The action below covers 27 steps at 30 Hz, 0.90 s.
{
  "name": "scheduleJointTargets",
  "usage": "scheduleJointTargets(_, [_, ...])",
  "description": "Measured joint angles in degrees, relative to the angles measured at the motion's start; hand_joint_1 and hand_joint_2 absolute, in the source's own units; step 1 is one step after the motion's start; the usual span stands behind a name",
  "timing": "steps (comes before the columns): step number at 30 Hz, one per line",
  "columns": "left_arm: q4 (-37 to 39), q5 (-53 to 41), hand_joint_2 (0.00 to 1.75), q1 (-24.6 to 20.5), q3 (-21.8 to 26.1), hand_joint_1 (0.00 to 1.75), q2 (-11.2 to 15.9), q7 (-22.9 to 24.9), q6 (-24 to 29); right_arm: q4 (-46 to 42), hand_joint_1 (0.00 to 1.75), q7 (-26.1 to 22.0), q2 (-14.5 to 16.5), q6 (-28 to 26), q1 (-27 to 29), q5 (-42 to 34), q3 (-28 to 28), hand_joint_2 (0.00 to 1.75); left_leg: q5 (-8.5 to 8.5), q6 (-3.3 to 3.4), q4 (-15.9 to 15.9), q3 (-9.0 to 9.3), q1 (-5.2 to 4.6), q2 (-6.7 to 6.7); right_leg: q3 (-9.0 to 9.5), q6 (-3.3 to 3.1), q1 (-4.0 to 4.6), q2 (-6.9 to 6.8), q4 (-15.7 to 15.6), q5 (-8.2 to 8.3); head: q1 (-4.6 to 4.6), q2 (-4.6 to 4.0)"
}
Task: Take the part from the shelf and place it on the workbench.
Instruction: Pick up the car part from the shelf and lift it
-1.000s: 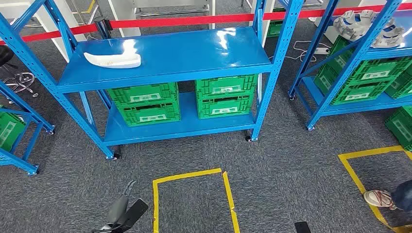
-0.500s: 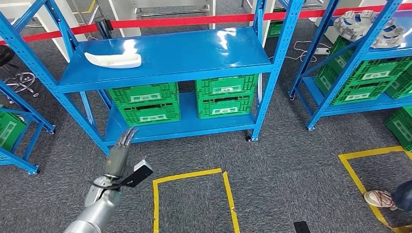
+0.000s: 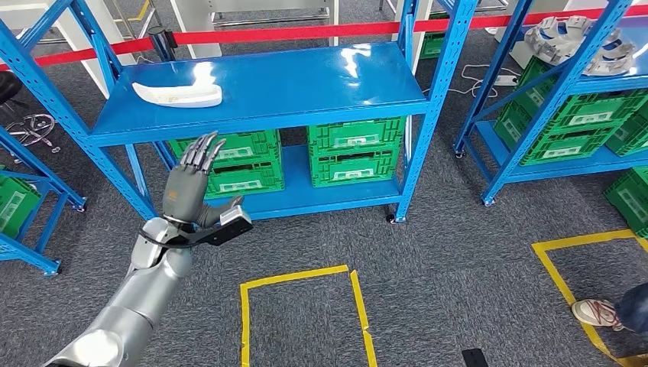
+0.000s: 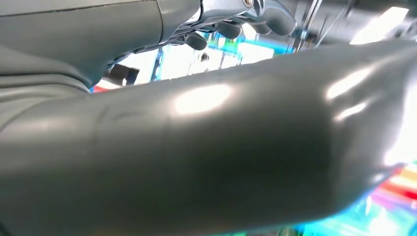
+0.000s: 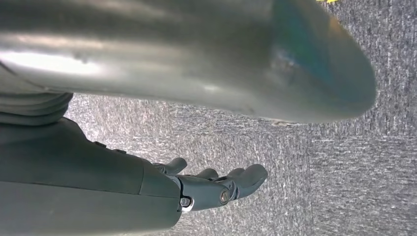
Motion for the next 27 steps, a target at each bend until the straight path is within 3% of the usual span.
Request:
scheduleJointTargets(8, [-6.1, -10.8, 0.00, -5.4, -2.8, 0.00, 0.7, 11.6, 5.3, 0.0, 0.00, -0.5, 0.0, 0.2, 0.0, 1.7, -0.3, 0.00, 0.00, 0.00, 0.0, 0.00, 0.00, 0.02, 0.00, 0.01, 0.00, 0.04, 0.0, 0.02, 0.00, 0.00])
scheduleJointTargets(16, [-1.6, -23.4, 0.00, -12.2, -3.2, 0.00, 3.6, 24.6, 9.6, 0.0, 0.00, -0.1, 0.1, 0.4, 0.0, 2.8, -0.6, 0.00, 0.02, -0.03, 0.0, 0.02, 0.01, 0.06, -0.01, 0.01, 0.01, 0.08, 0.0, 0.02, 0.00, 0.00])
scheduleJointTargets(21, [3.4, -26.0, 0.00, -14.6, -3.2, 0.00, 5.2, 27.5, 9.0, 0.0, 0.00, 0.1, 0.3, 0.5, 0.0, 3.0, -1.0, 0.00, 0.04, -0.06, 0.0, 0.02, 0.01, 0.05, 0.00, -0.01, 0.01, 0.09, 0.0, 0.03, -0.01, 0.00])
scheduleJointTargets(27, [9.0, -27.4, 0.00, -16.8, -3.2, 0.00, 6.3, 30.4, 4.7, 0.0, 0.00, 0.1, 0.4, 0.9, -0.1, 3.0, -1.7, 0.00, 0.04, -0.06, 0.0, 0.00, 0.00, 0.11, 0.00, -0.01, 0.00, 0.15, 0.0, 0.04, 0.00, 0.00])
